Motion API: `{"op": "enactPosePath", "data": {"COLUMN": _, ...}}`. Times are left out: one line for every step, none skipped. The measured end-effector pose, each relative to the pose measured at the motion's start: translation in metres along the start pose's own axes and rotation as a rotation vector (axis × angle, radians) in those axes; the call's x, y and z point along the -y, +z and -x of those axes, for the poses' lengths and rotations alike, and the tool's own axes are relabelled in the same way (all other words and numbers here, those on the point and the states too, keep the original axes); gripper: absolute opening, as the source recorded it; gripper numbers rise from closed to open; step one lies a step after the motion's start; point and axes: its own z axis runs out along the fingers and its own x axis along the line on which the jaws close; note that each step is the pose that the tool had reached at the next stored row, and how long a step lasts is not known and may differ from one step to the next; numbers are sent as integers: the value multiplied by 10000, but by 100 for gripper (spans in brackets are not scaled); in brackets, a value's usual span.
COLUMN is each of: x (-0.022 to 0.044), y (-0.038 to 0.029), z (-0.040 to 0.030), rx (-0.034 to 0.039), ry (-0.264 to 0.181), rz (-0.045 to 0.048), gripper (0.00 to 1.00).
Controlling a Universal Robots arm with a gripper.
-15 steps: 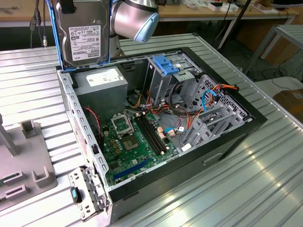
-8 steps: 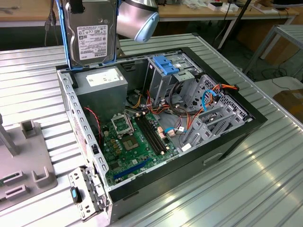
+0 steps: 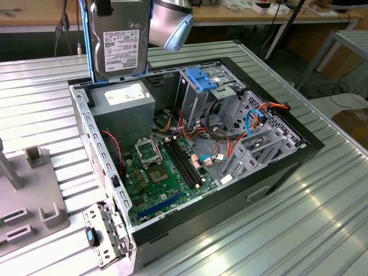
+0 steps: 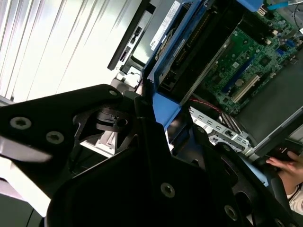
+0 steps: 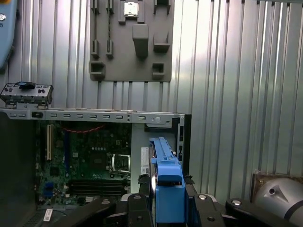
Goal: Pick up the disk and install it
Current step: 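Pick up the disk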
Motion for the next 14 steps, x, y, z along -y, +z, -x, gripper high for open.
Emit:
{"op": "enactPosePath", "data": {"x": 22, "y": 0, "z": -1, "rx": 0, "ry": 0, "rz": 0, "gripper": 36}}
{"op": "enactPosePath", "data": {"x": 42, "y": 1, "z": -2, "rx": 0, "ry": 0, "rz": 0, "gripper": 36}}
{"op": "enactPosePath", "data": {"x": 68, "y": 2, "z": -4, "rx": 0, "ry": 0, "rz": 0, "gripper": 36}}
{"op": "enactPosePath", "data": {"x": 90, "y": 2, "z": -5, "rx": 0, "ry": -1, "rz": 0, "gripper": 36}}
{"op": "enactPosePath", "data": {"x": 126, "y": 3, "z": -7, "rx": 0, "ry": 0, "rz": 0, "gripper": 36}}
{"op": "enactPosePath", "data": {"x": 155, "y": 4, "z": -8, "rx": 0, "ry": -1, "rz": 0, "gripper": 36}}
{"op": "enactPosePath", "data": {"x": 184, "y": 5, "z": -10, "rx": 0, "ry": 0, "rz": 0, "gripper": 36}}
{"op": "enactPosePath", "data": {"x": 208, "y": 5, "z": -11, "rx": -1, "ry": 0, "rz": 0, "gripper": 36}}
{"op": "enactPosePath", "data": {"x": 279, "y": 8, "z": -15, "rx": 0, "ry": 0, "rz": -1, "gripper": 36}}
{"op": "enactPosePath", "data": {"x": 334, "y": 9, "z": -18, "rx": 0, "ry": 0, "rz": 0, "gripper": 36}}
{"op": "enactPosePath", "data": {"x": 375, "y": 10, "z": -20, "rx": 0, "ry": 0, "rz": 0, "gripper": 36}}
{"op": "enactPosePath", "data": {"x": 476, "y": 12, "z": -25, "rx": 0, "ry": 0, "rz": 0, "gripper": 36}}
{"op": "enactPosePath", "data": {"x": 580, "y": 15, "z": -30, "rx": -1, "ry": -1, "rz": 1, "gripper": 36}}
{"op": "enactPosePath", "data": {"x": 636, "y": 17, "z": -33, "rx": 0, "ry": 0, "rz": 0, "gripper": 36}}
